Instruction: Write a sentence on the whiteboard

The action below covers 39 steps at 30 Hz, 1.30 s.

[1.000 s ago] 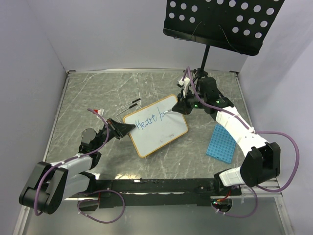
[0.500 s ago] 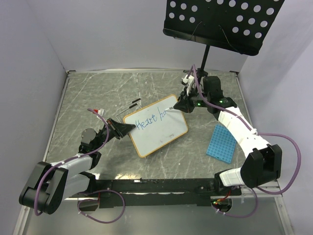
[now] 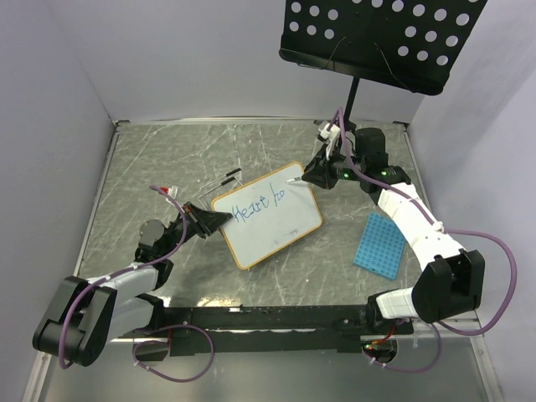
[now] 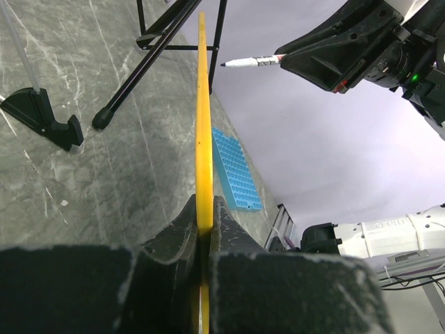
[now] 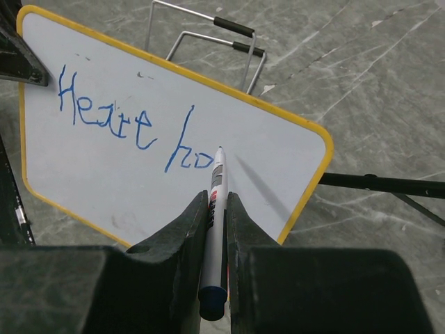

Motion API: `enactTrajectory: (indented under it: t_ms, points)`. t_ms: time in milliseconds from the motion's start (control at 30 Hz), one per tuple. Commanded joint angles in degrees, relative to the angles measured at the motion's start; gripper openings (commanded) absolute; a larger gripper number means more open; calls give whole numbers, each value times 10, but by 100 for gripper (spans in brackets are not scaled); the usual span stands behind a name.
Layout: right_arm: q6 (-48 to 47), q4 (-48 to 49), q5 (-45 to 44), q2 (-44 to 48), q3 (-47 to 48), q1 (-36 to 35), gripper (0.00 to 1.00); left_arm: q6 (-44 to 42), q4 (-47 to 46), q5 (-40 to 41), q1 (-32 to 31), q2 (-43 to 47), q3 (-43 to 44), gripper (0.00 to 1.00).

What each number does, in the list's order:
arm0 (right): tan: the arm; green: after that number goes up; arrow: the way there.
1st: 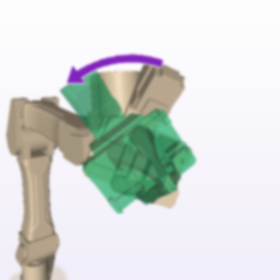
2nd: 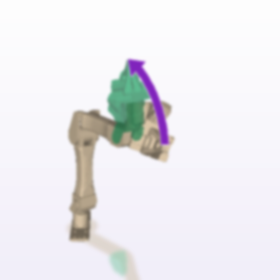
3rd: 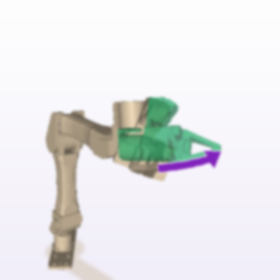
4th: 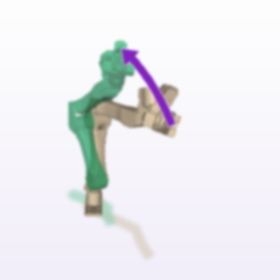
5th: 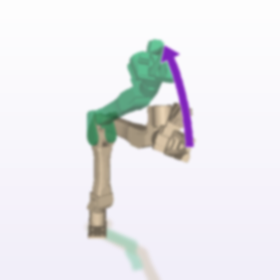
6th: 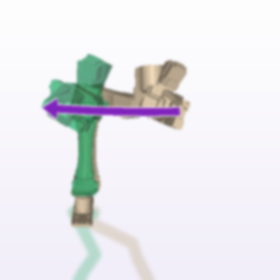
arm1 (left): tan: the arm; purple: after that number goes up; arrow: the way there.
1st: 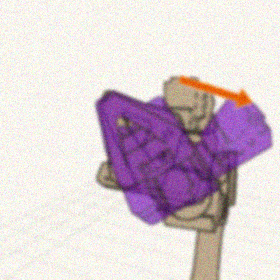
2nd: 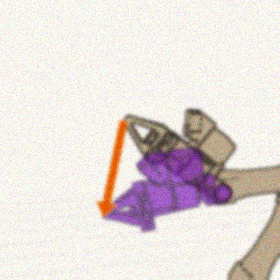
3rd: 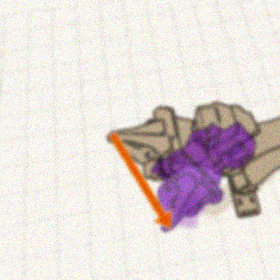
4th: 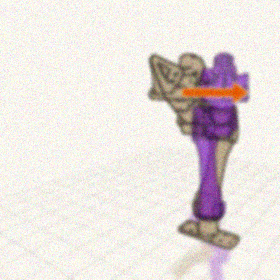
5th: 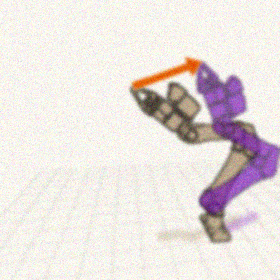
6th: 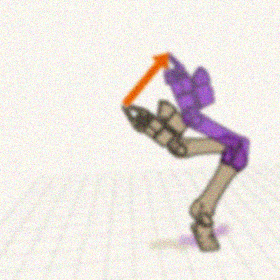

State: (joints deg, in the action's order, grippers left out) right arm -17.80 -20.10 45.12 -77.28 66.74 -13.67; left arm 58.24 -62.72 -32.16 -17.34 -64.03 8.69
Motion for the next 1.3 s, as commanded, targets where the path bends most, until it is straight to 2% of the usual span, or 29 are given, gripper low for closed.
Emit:
enactTrajectory:
  t_ms: [0,733,1267]
  points:
    - [1,45,8,18,5,6,0,18,-94,-10,-1,0,21,1]
    - [6,54,-18,-34,19,1,0,22,-105,-15,-1,-3,21,1]
    - [-21,11,-1,-21,6,-1,0,25,-101,-2,-1,7,20,1]
